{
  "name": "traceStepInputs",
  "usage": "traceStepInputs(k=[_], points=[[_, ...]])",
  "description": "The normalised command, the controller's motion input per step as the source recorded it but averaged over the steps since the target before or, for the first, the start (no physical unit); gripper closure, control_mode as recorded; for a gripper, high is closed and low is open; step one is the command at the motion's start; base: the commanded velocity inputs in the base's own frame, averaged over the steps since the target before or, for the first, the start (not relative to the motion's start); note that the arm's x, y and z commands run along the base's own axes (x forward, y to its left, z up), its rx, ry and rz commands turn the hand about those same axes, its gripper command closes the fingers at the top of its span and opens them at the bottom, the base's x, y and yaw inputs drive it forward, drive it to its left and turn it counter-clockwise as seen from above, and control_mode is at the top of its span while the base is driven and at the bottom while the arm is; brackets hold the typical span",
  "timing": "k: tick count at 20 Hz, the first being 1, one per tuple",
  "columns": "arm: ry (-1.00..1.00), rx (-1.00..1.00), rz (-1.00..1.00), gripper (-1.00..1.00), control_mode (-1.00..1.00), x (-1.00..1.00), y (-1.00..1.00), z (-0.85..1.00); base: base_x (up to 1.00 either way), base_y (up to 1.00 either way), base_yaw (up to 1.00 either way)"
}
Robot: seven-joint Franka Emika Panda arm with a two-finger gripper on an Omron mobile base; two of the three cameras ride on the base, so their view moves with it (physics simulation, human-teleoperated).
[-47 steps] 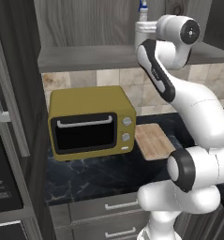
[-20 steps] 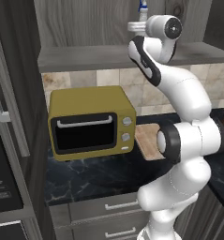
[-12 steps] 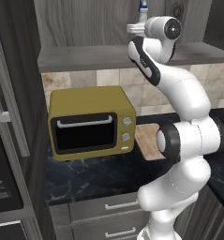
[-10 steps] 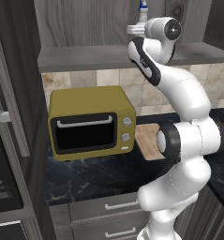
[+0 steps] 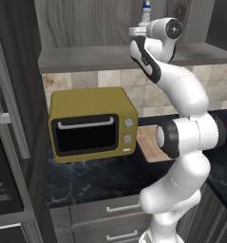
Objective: Grab the spray bottle from the cabinet, then place it next to the cutting board for sanitizing. Then grab the dish brush from the countertop next to the sink and place it next to the cutting board.
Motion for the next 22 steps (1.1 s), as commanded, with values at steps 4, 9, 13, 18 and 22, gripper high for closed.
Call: traceStepInputs(k=[4,9,13,18,22], points=[[0.01,0.00,0.00,1.00,-1.00,0.23,0.01,-0.13,0.00,0.00,0.00],[0.01,0.00,0.00,1.00,-1.00,0.09,0.01,-0.12,0.00,0.00,0.00],[0.00,0.00,0.00,1.00,-1.00,0.02,-0.10,-0.01,0.00,0.00,0.00],[0.00,0.03,-0.05,1.00,-1.00,0.14,-0.06,0.00,0.00,0.00,0.00],[0.00,0.13,-0.11,1.00,-1.00,0.02,-0.06,0.02,0.00,0.00,0.00]])
